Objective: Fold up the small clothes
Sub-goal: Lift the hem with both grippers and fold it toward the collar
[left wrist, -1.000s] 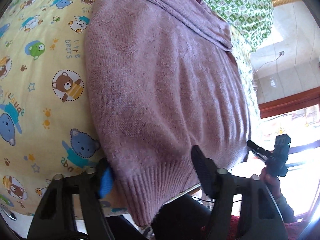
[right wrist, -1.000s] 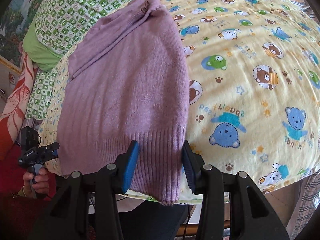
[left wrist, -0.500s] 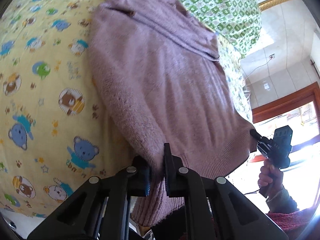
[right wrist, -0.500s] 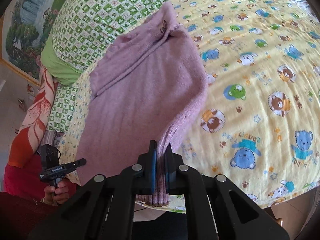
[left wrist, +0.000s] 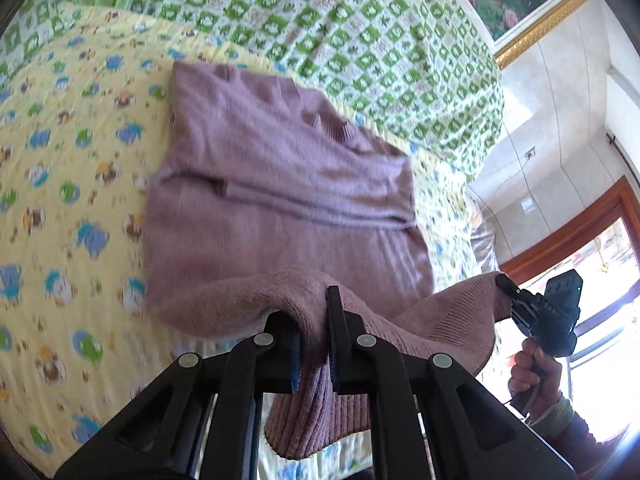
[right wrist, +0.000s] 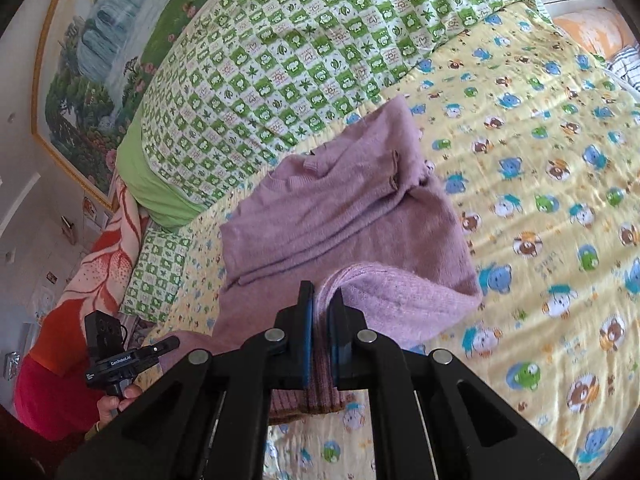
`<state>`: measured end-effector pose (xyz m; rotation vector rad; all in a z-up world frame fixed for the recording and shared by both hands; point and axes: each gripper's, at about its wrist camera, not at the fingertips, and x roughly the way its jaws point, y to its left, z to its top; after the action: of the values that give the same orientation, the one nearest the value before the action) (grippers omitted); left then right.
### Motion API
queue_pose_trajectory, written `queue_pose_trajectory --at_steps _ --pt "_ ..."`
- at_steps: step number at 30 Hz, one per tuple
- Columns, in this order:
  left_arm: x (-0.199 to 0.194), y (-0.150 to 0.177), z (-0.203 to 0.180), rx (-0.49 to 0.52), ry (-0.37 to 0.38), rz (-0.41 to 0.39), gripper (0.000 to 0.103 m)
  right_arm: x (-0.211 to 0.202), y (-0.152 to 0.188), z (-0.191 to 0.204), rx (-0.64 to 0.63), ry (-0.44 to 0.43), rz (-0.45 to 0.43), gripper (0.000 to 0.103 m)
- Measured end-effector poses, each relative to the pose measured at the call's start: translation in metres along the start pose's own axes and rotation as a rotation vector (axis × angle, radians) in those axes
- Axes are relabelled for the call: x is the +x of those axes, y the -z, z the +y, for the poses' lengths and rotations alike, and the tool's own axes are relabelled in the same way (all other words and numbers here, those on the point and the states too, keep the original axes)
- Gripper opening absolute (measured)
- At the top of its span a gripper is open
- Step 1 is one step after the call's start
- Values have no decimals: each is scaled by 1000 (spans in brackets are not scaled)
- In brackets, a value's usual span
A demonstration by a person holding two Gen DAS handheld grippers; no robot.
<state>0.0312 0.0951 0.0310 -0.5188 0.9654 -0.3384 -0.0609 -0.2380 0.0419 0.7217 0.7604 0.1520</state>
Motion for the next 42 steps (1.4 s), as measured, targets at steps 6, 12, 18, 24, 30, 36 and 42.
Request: queue_pose_trajectory --at_steps 6,12,18,24,30,36,42 --pt "17 -40 2 -20 -25 -30 9 28 -38 3 -25 0 -14 8" --pt "42 -71 2 -50 -48 -47 9 57 -76 -2 -20 18 -17 7" --pt "68 -109 9 -66 -69 -65 9 87 -110 -9 -21 30 -22 7" --pt "90 -149 19 -85 -80 -95 8 125 -141 -17 -34 44 -10 7" --pt "112 -190 31 -112 -87 -129 8 159 -176 -29 -25 46 -25 7" --pt "151 -209 57 -160 -119 -95 8 202 -201 -53 -9 72 12 7" --pt "175 -206 88 -255 -157 -31 12 240 -201 -82 32 139 98 10"
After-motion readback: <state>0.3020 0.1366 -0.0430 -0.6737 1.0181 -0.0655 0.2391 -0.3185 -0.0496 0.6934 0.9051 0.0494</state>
